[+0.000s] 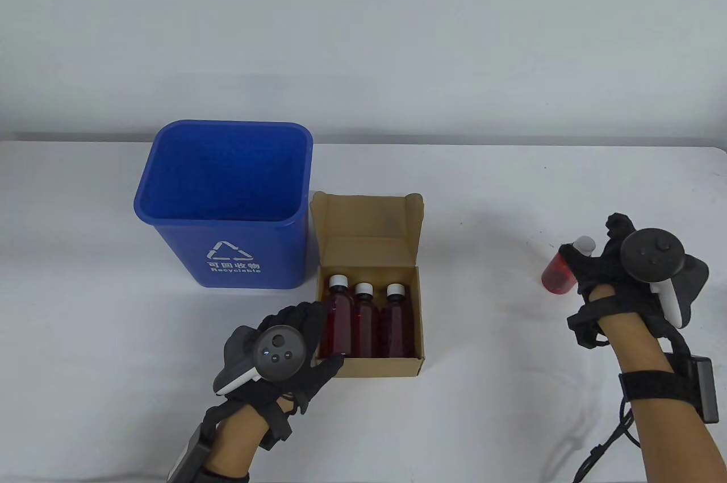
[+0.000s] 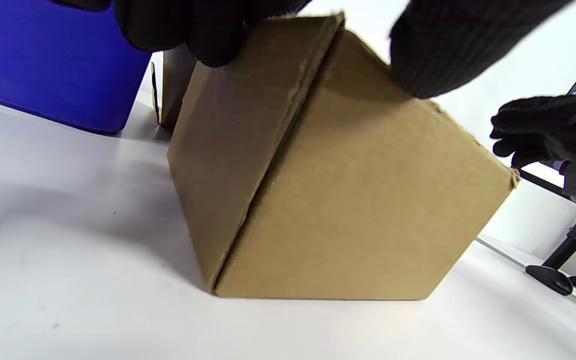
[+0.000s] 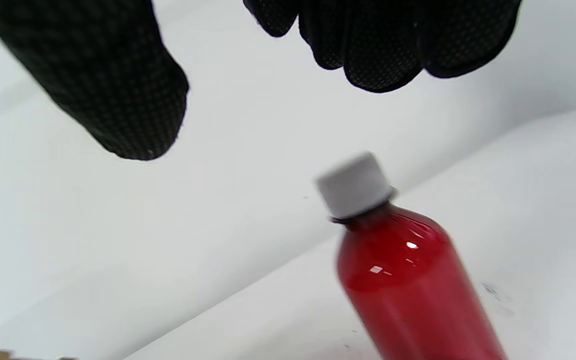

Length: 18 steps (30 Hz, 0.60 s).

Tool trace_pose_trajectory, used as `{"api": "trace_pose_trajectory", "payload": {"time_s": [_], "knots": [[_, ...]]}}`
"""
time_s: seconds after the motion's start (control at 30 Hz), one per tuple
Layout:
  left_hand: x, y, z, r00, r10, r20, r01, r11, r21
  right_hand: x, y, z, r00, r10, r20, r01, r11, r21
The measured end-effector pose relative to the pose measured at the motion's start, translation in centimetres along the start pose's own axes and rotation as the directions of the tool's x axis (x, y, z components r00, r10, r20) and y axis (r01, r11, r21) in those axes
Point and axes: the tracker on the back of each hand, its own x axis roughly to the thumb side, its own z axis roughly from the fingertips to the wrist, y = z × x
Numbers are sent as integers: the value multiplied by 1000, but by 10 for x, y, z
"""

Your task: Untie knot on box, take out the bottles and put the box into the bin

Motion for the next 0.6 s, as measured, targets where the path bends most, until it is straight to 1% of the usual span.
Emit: {"api": "trace_pose_trajectory", "payload": {"time_s": [0.13, 0.3, 0.43, 0.47, 0.6], "knots": [[0, 0, 0, 1000, 1, -1, -1, 1000, 1, 37, 0, 16, 990, 76, 123, -76, 997, -4], [0, 0, 0, 1000, 5, -3, -5, 1000, 2, 90, 16, 44, 943, 150, 297, -160, 987, 8], [-1, 0, 0, 1000, 15, -4, -15, 1000, 5, 134, 41, 68, 886, 178, 428, -213, 976, 34], [-1, 0, 0, 1000, 16, -4, -16, 1000, 6, 140, 46, 72, 877, 179, 445, -220, 975, 41], [-2, 0, 0, 1000, 19, -4, -19, 1000, 3, 176, 78, 93, 830, 158, 535, -251, 962, 105]]}}
